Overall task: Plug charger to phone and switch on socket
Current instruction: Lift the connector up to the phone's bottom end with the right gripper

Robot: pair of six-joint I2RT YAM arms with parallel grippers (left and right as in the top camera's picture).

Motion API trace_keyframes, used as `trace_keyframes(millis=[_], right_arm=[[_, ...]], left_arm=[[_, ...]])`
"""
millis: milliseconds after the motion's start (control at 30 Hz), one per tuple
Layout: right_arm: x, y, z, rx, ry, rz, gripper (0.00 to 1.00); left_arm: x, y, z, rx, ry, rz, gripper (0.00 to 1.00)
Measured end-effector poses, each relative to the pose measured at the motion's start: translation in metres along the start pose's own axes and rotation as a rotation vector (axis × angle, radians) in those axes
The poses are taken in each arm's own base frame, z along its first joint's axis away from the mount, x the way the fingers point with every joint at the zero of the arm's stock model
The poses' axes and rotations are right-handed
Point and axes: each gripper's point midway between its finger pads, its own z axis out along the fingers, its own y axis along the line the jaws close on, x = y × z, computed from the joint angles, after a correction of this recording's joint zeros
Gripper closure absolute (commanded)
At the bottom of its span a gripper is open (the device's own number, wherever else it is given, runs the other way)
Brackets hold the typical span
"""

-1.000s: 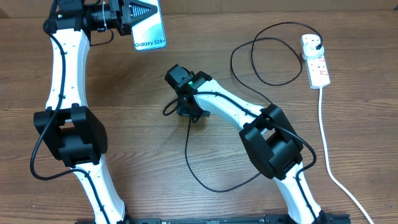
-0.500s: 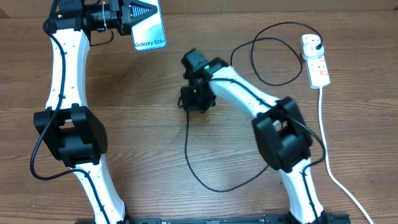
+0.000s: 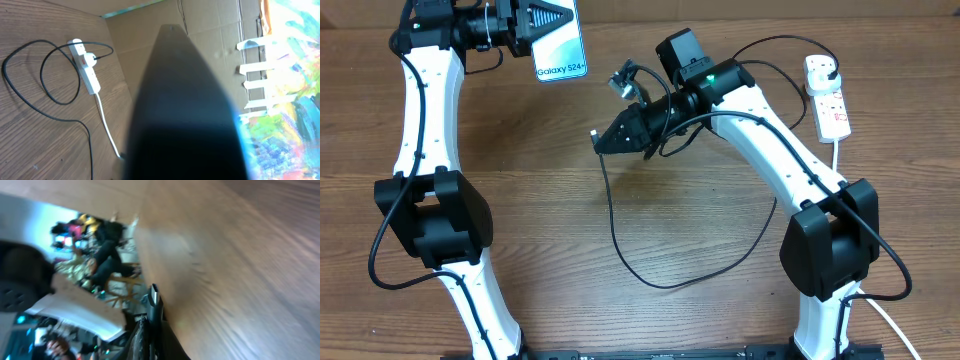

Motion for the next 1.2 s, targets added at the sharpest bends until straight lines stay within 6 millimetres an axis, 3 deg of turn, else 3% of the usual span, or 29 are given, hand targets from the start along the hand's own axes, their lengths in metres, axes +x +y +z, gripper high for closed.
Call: trace_keyframes(millis=[267,633,1200], right_arm=[[-0.004,0.019,0.0,-0.109,-0.005,-0.044,0.96],[-0.038,0.02,-0.01,-0.108,-0.106,-0.035,0.96],[-0.061,0.021,-0.023,-0.119,-0.174,0.03,0.96]], left_arm=[[0.007,0.001,0.01,0.002,0.021,-0.023,0.96],[0.007,0.021,0.023,-0.103,-0.009,-0.076,0.96],[0.006,0.024,0.023,-0.122,-0.02,-0.076,0.96]])
